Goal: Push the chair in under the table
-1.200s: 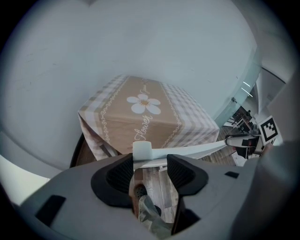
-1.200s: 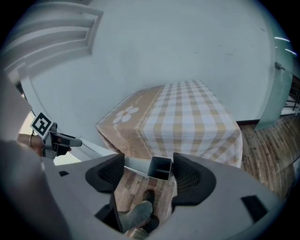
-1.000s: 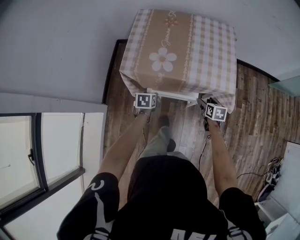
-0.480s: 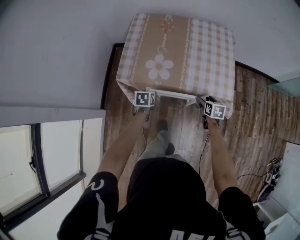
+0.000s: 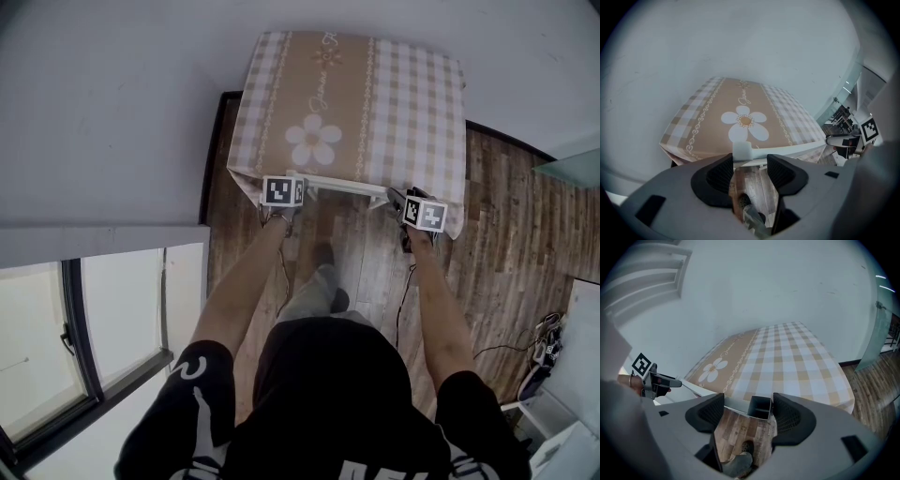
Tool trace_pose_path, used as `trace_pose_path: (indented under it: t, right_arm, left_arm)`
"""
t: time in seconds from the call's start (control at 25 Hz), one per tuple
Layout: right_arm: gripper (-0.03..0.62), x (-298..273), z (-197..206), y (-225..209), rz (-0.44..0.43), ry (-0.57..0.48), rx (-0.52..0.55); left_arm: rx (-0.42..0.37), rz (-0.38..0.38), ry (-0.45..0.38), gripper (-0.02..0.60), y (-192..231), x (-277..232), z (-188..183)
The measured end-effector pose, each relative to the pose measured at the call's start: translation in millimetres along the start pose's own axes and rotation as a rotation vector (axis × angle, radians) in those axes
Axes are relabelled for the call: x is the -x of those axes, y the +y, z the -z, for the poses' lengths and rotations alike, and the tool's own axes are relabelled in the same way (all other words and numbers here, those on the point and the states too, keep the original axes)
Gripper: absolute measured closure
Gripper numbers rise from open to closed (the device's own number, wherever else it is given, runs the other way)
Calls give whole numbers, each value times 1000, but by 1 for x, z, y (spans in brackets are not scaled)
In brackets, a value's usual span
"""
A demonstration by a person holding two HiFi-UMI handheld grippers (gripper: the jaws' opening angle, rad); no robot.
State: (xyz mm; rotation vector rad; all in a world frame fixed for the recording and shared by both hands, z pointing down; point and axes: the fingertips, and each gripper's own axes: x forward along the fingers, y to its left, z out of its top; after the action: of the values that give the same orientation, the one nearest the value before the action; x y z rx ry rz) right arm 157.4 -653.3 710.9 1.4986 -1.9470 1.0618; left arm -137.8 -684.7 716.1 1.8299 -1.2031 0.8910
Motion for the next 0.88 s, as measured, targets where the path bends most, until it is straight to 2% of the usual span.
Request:
trace_pose_path:
  t: [0.24,0.44,0.56,0.68,0.88]
  right_arm:
    - [252,-4,-2,-2,5,14,-7]
    - [261,3,-1,-2,62,14,28]
    - [258,12,-3,2,70,-23,-19]
    - [261,25,-5,5,67,-62,-29]
    - [279,54,-20,14,72,-146,10]
  left_arm:
    - [-1,-5,-9,342,0,-1,-3]
    - [-21,-10,-27,347,-2,0,-1]
    - [-32,-4,-44,350,-2,6,2]
    - [-6,25,-88,350,-4,18,2]
    - [61,47,-211,348,-8,51,-12]
